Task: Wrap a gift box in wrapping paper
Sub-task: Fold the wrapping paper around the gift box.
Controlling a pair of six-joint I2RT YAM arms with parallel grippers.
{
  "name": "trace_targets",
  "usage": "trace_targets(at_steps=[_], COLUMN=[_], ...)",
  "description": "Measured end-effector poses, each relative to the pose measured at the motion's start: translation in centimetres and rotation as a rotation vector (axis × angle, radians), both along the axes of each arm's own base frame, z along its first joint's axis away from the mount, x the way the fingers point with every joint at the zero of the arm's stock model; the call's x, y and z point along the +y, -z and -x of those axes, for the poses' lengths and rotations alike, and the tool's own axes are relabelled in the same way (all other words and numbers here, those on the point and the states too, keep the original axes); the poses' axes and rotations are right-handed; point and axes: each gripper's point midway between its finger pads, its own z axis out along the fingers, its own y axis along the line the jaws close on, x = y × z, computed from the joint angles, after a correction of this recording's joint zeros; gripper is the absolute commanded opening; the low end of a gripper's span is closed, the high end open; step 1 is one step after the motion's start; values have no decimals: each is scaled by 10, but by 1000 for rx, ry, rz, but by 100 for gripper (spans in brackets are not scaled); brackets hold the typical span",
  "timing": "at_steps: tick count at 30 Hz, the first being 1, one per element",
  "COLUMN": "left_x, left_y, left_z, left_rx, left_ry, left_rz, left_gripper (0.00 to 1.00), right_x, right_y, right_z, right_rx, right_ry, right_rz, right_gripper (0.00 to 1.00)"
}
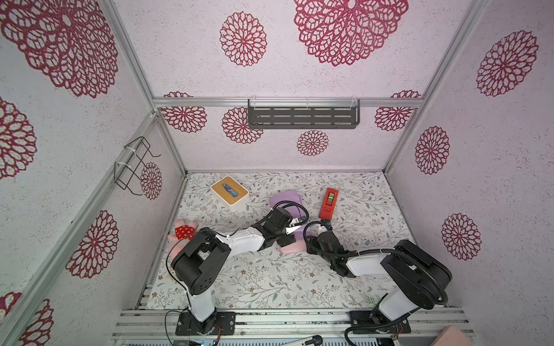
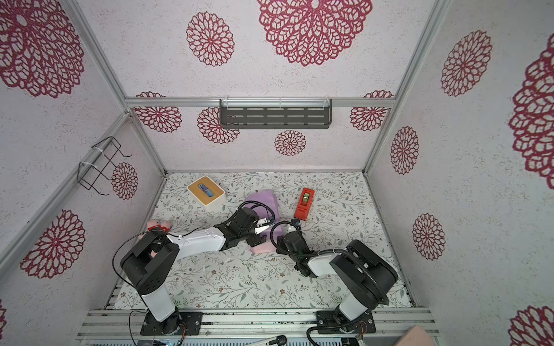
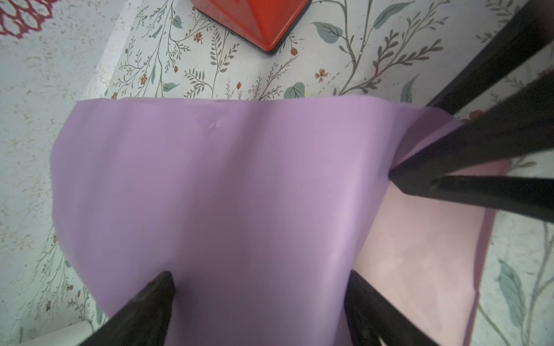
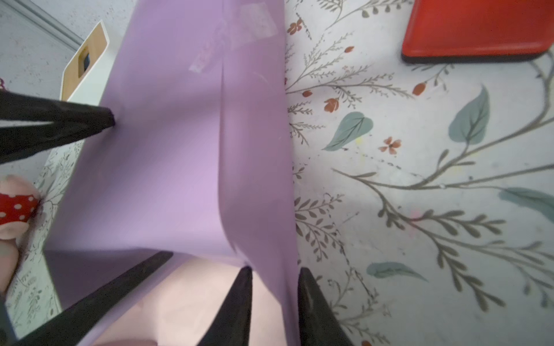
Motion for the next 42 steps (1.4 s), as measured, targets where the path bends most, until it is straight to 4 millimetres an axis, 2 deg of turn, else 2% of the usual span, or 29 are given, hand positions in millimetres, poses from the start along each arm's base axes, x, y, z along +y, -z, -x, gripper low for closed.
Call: trace_targets(at_steps=[9, 12, 16, 20, 24, 30, 42], left_x=[0, 0, 0, 0, -1, -1, -1], left_y=[0, 0, 0, 0, 1, 1, 1], left_z=[0, 0, 0, -1, -1, -2, -2], left_rx=[-1, -1, -1, -3, -7, -8, -8], left_ry=[-1, -1, -1, -2, -2, -3, -3], left_rz=[-1, -1, -1, -1, 0, 0, -1], left_gripper=[90, 90, 90, 90, 90, 90, 90], right_x=[-9, -19, -40, -56, -60, -51, -30], right_y=[-24, -37, -45, -32, -15, 3, 8], right_z=[20, 25, 14, 3, -6, -13, -14], right_rx=[17, 6, -6, 34, 78, 111, 120], right_ry=[-98, -133, -123, -98, -92, -132, -246], right_rz=[11, 10, 2, 32, 76, 83, 53], right_gripper=[57, 57, 56, 47, 43, 41, 40])
